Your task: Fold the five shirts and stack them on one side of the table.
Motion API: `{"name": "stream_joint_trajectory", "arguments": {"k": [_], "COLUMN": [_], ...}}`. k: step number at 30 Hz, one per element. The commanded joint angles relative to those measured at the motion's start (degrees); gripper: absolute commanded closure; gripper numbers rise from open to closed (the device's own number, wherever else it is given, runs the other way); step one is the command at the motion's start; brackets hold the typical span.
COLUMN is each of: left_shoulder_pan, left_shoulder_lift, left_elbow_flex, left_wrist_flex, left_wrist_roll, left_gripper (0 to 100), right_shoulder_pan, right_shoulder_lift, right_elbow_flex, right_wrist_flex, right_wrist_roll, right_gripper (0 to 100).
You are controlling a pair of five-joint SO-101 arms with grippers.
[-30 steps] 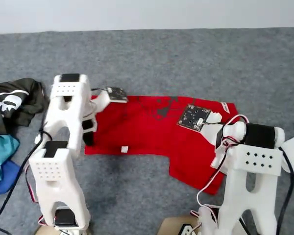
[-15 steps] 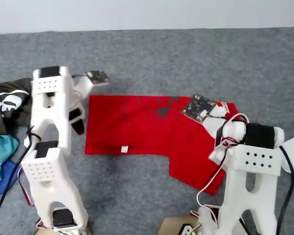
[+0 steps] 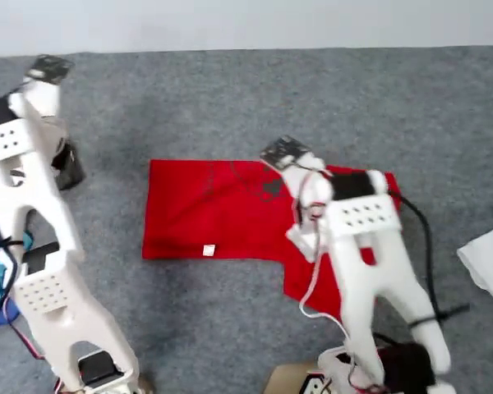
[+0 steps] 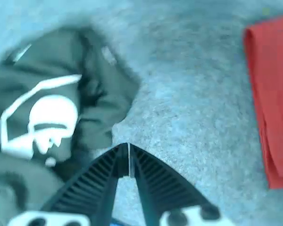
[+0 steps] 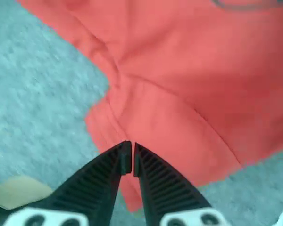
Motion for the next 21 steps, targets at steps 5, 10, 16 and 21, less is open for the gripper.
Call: {"name": "stream_joint_trajectory", "arguments": {"k": [5,10,16,21], "left_shoulder_pan": [-2.55,-2.64,-2.73,-2.73], "left_shoulder_lift": [-3.6,-3.43,-3.34,-3.34], "left_elbow_flex": [-1.8,-1.8,-1.8,-1.8], "left_wrist_flex": [1.67,1.67,1.67,1.58], "left_wrist_roll": [9.32,9.58,9.58,9.58], "left_gripper": [100,100,100,100], "right_shoulder_pan": [-3.82,-4.53,-5.93,-5.85], "right_shoulder_lift": [14.9,24.57,32.84,36.0], "right_elbow_flex": [-14.33,-22.07,-24.0,-23.65], "right_wrist_flex": [-0.66,-0.31,-0.31,-0.04], "right_wrist_roll": [-2.46,-2.55,-2.55,-2.29], "right_gripper": [98.8,98.8,98.8,98.8]}}
